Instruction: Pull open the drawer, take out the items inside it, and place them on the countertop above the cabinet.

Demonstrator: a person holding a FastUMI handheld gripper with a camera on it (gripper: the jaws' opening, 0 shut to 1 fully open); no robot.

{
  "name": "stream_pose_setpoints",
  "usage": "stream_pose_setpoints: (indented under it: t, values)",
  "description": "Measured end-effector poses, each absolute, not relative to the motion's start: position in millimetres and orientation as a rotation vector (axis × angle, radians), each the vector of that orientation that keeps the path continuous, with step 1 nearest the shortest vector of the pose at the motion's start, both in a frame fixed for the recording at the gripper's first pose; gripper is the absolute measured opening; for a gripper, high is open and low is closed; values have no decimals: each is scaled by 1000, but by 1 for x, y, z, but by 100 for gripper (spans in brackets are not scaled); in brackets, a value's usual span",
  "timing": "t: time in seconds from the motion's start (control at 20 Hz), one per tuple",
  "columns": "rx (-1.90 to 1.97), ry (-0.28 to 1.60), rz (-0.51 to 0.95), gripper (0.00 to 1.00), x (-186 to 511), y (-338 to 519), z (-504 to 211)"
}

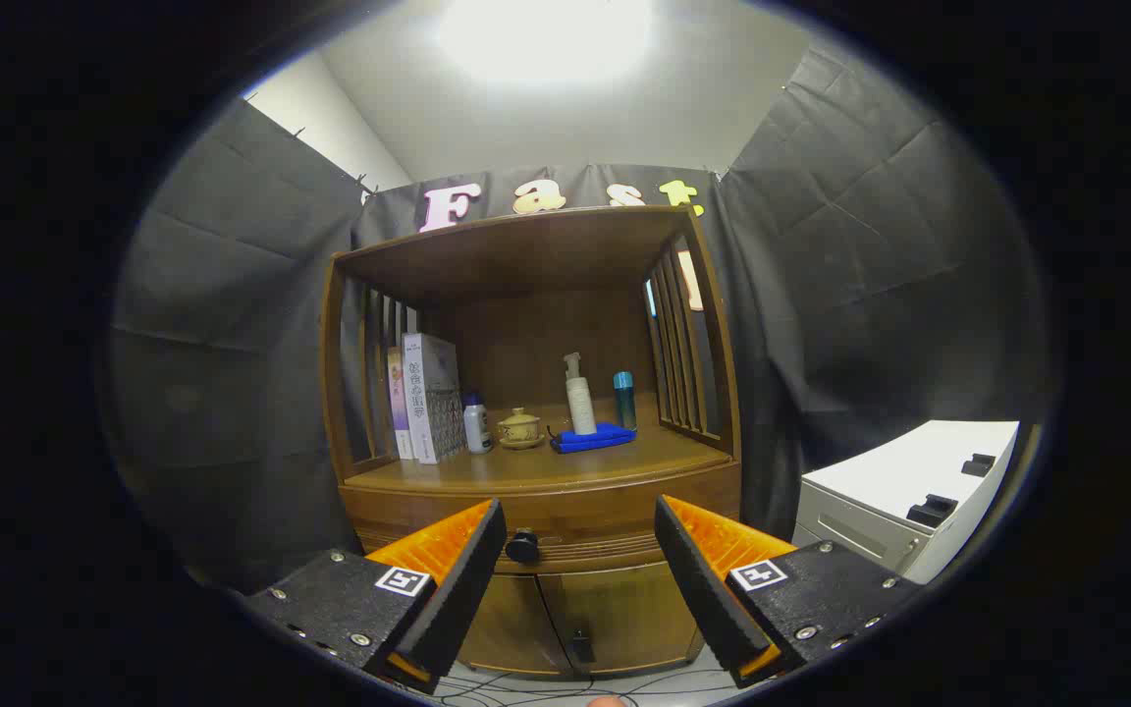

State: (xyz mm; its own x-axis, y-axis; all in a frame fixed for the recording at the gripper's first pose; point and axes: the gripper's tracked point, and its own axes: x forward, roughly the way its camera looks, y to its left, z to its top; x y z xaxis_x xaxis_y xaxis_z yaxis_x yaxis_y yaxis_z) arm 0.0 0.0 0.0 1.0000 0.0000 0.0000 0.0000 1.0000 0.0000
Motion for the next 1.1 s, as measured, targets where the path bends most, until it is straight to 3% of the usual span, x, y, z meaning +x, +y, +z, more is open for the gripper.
stream_pose_setpoints:
  t: [1.1]
  values:
    - [-18, 13, 24, 95, 5, 11, -15]
